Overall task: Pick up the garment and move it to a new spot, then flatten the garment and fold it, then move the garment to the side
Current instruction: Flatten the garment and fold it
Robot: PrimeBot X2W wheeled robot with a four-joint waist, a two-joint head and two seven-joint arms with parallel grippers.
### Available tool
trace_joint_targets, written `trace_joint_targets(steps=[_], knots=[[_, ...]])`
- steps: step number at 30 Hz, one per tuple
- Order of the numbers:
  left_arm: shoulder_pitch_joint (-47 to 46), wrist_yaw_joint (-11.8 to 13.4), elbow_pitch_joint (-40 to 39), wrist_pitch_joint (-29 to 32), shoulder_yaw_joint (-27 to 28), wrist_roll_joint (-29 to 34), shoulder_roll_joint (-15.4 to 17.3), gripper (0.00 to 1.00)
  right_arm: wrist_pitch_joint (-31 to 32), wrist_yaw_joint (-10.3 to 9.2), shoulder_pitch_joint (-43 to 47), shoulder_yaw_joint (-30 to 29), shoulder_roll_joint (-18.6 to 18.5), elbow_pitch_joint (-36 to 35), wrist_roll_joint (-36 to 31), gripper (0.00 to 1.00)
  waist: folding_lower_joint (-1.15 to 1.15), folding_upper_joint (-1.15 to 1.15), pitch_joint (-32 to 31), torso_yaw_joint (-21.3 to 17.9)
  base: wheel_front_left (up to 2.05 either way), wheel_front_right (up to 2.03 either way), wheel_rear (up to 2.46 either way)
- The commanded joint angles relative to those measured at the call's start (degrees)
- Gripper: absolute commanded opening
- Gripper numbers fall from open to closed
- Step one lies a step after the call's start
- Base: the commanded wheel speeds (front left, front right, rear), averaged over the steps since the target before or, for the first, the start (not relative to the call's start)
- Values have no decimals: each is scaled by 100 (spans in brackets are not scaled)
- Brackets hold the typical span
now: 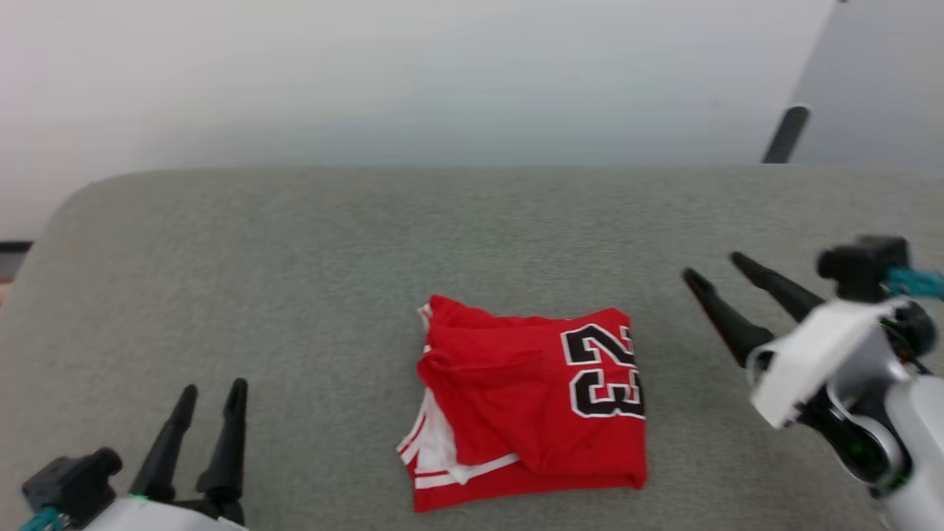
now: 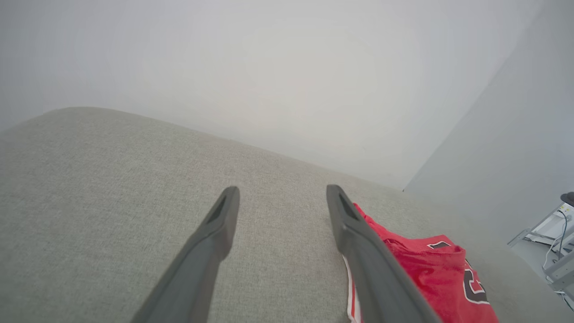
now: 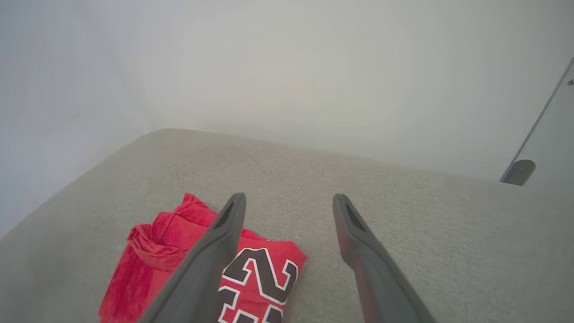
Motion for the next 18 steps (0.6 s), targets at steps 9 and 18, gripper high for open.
trace_joint_targets(steps=[9, 18], knots=[[422, -11, -116, -49, 409, 317, 7, 100, -1599, 0, 891, -226, -726, -121, -373, 100, 0, 0, -231, -632, 0, 0, 0], [585, -104, -144, -49, 749, 642, -112, 100, -2159, 0, 1486, -558, -812, -193, -556, 100, 0, 0, -324, -781, 0, 0, 0]])
